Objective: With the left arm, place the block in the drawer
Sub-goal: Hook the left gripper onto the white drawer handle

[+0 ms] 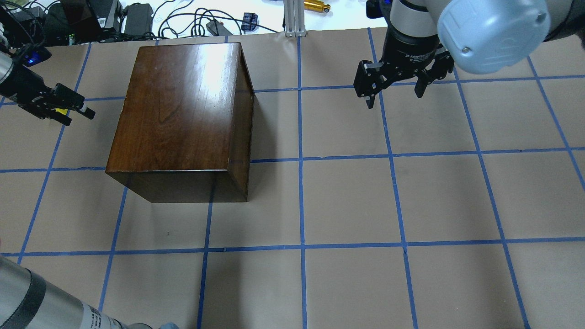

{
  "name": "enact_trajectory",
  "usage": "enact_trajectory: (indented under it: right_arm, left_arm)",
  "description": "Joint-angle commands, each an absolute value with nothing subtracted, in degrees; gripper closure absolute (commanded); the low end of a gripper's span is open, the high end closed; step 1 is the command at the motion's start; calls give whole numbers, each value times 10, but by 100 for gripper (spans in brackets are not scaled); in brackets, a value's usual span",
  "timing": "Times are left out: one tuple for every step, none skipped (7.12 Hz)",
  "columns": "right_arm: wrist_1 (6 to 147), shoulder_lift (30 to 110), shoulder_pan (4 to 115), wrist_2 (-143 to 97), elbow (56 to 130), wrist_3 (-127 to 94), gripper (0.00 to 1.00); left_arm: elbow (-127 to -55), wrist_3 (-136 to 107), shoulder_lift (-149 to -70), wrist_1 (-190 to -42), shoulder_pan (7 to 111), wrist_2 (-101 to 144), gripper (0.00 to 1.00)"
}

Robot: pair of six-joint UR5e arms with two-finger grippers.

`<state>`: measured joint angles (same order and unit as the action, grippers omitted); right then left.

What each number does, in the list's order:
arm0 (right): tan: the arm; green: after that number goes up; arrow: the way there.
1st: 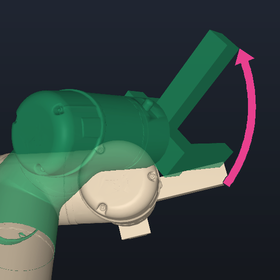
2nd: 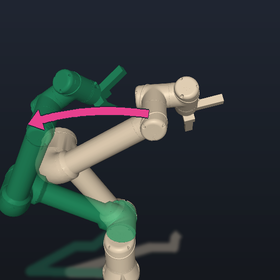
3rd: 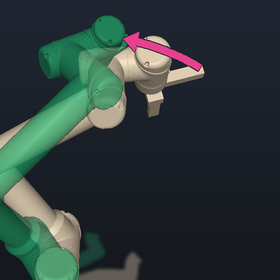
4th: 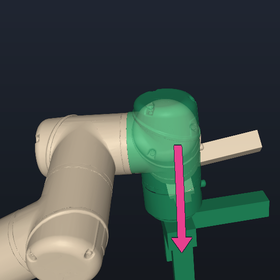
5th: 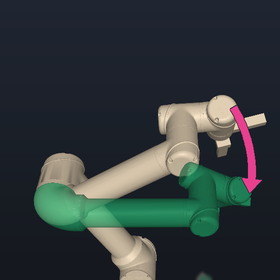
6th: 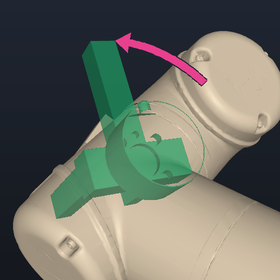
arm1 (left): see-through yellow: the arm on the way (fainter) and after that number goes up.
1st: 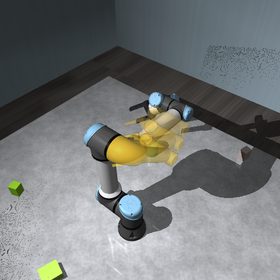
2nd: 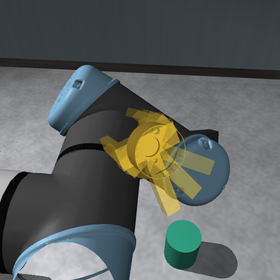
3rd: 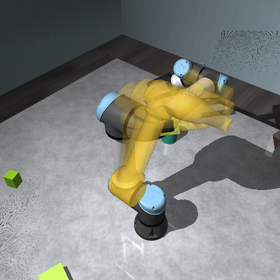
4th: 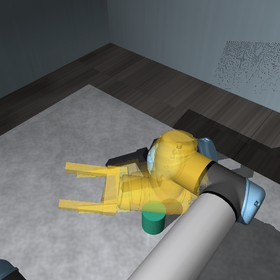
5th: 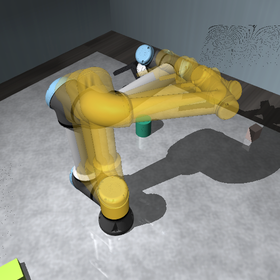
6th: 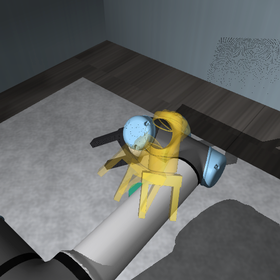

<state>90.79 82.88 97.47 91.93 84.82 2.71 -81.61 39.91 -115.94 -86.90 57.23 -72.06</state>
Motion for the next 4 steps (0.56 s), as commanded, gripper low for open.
enact_trajectory:
  right_arm:
    - [908,829,975,919,848,26,0]
    - [908,829,975,919,848,27,0]
    - [908,829,975,919,848,26,0]
    - [908,829,975,919,848,26,0]
  left_arm:
    - [-816,396,-1169,-868,597,-685,0]
    - [-818,395,-1170,-868,605,-681,0]
    - [-819,396,-1174,-868,606,-681,0]
    - [-820,395,-1181,-867,607,-680,0]
